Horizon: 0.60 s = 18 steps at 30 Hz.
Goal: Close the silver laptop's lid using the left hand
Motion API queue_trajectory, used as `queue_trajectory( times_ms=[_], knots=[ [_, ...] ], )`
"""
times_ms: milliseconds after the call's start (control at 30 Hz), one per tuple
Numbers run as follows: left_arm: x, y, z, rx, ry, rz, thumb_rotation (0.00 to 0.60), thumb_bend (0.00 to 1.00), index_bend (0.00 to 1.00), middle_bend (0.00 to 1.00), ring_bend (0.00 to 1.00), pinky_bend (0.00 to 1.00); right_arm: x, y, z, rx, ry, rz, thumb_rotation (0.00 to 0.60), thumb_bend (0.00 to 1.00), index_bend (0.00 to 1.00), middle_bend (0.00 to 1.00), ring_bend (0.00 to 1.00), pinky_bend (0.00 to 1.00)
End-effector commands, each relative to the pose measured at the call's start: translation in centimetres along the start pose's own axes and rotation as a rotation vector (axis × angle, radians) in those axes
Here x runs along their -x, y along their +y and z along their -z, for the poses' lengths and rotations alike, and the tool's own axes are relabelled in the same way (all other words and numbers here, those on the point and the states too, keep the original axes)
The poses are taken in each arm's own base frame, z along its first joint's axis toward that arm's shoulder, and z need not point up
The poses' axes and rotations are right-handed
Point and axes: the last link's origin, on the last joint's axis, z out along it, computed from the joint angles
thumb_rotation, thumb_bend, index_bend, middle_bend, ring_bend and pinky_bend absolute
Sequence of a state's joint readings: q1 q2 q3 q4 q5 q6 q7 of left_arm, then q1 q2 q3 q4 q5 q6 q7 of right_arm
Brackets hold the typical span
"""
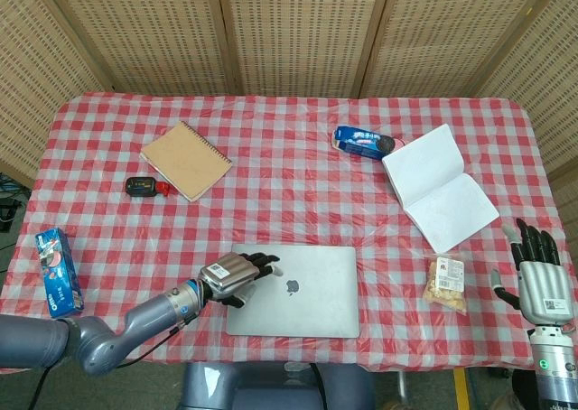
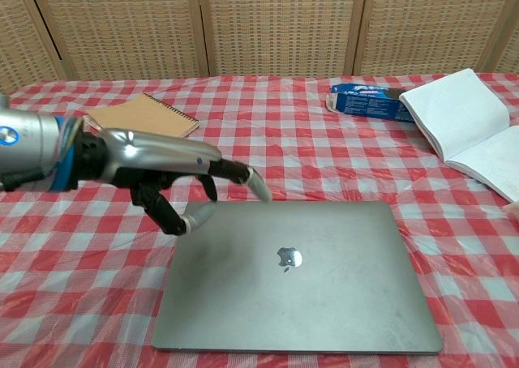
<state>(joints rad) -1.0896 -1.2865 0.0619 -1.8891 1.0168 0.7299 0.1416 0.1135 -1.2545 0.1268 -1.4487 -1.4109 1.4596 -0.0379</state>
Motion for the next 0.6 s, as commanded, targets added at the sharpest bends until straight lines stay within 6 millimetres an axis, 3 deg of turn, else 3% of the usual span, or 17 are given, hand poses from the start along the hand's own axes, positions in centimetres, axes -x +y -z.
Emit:
queue_trajectory(
  times_ms=[33, 233, 433, 600],
  knots=[
    [-1.2, -0.7, 3.9, -0.035, 0.175, 0.043, 0.6, 0.57, 0.0, 0.0, 0.0, 0.02, -0.1, -0.3, 0.2, -0.014, 0.001, -0.004, 0.6, 0.62, 0.0, 0.0, 0.0, 0.0],
    [0.9, -4.1, 9.3, -0.236, 0.492, -0.18, 0.6, 0.46, 0.0, 0.0, 0.0, 0.0, 0.1, -1.1, 0.8, -0.05, -0.011, 0.0, 0.6, 0.61, 0.0, 0.0, 0.0, 0.0],
    [4.6, -6.4, 13.8, -0.442, 0.582, -0.296, 0.6, 0.36, 0.0, 0.0, 0.0, 0.0, 0.2, -1.4, 1.3, -0.061, -0.018, 0.006, 0.6, 0.6, 0.0, 0.0, 0.0, 0.0],
    [7.7, -7.9, 17.0, -0.578, 0.604, -0.293, 0.6, 0.3, 0.0, 0.0, 0.0, 0.0, -0.2, -2.0, 1.7, -0.084, -0.005, 0.014, 0.6, 0.59, 0.0, 0.0, 0.0, 0.0]
  ],
)
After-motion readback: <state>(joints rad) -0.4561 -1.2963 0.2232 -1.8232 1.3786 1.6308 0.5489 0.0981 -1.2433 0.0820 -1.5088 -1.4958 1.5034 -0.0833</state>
